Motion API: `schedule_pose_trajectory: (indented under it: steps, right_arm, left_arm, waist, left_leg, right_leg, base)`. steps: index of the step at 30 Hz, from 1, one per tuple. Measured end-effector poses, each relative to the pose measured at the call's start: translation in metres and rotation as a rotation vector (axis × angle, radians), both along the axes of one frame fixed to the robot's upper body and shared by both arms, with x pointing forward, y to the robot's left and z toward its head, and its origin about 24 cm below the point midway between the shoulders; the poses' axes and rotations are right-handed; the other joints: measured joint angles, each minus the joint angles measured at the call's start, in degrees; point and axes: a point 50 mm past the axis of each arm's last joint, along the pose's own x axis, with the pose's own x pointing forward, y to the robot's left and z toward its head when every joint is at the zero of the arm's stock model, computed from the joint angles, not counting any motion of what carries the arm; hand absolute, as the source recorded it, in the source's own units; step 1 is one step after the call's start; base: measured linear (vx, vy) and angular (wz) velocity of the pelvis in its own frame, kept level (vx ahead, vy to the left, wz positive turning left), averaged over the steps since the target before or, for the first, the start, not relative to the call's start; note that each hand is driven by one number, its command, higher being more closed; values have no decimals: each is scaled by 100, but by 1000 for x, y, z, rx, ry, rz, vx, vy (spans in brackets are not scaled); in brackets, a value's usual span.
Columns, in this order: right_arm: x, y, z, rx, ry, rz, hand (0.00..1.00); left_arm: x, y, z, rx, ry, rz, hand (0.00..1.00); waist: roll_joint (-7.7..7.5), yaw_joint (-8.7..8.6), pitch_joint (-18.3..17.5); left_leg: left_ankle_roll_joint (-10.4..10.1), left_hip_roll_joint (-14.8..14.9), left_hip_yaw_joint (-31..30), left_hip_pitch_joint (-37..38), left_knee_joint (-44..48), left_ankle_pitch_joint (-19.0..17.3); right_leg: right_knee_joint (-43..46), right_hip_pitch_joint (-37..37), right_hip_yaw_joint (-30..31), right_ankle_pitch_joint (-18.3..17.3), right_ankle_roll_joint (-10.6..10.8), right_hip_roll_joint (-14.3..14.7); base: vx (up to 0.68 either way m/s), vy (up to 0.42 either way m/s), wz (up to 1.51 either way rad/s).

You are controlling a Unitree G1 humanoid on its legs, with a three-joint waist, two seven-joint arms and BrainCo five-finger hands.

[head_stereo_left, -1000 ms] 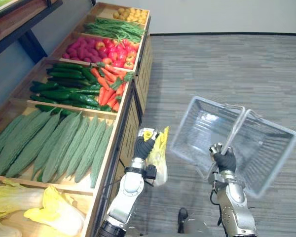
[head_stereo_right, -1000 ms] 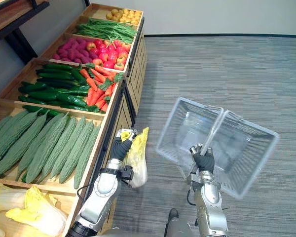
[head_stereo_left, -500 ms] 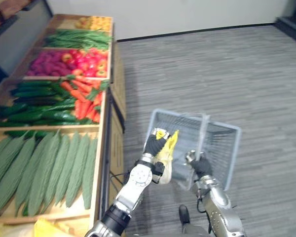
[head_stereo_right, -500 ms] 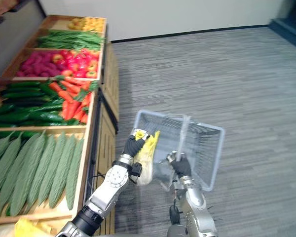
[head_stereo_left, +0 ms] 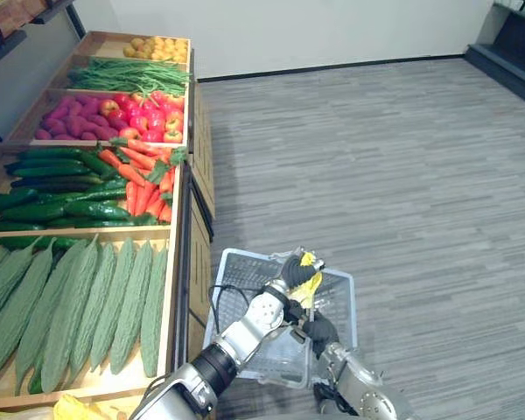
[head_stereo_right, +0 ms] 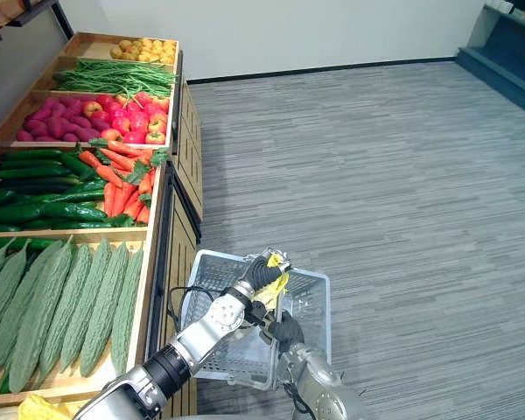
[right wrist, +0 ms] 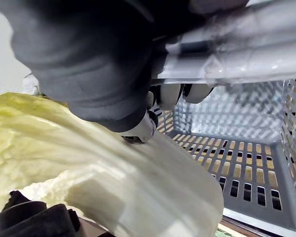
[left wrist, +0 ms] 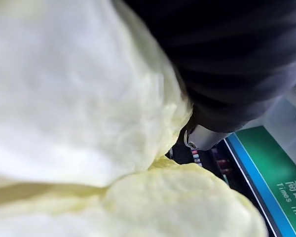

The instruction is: Pick vegetable in the basket

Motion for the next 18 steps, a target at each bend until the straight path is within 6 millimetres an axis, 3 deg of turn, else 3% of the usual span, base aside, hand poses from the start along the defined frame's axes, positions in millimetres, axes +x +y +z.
schedule_pose_trajectory:
  steps: [10,14,18]
  right_arm:
    - [2,-1,2,-16,-19,3,100]
    - [7,-2,8,-15,-51,-19,100]
    - [16,-4,27,6,-138,-47,100]
  left_arm:
    - [1,2,0,38,-39,21,0]
    - [4,15,-2,6,-33,102,0]
    - [3,32,-10,-9,5,200,0]
  waist:
    - [-2,2,5]
    - [-5,4,13]
    - [9,6,35]
  left_leg:
    - [-2,23,-27,-63,66,1]
    - [-2,26,-83,-97,69,0]
    - [-3,33,-128,-116,73,1]
  right_leg:
    - [0,-17,-29,-1,-2,2]
    - [-1,-17,-46,-13,-18,3]
    - [0,-18,-64,-13,-19,6]
  base:
    - [-21,-15,1]
    - [-36,-27,6]
    - [-14,-14,3]
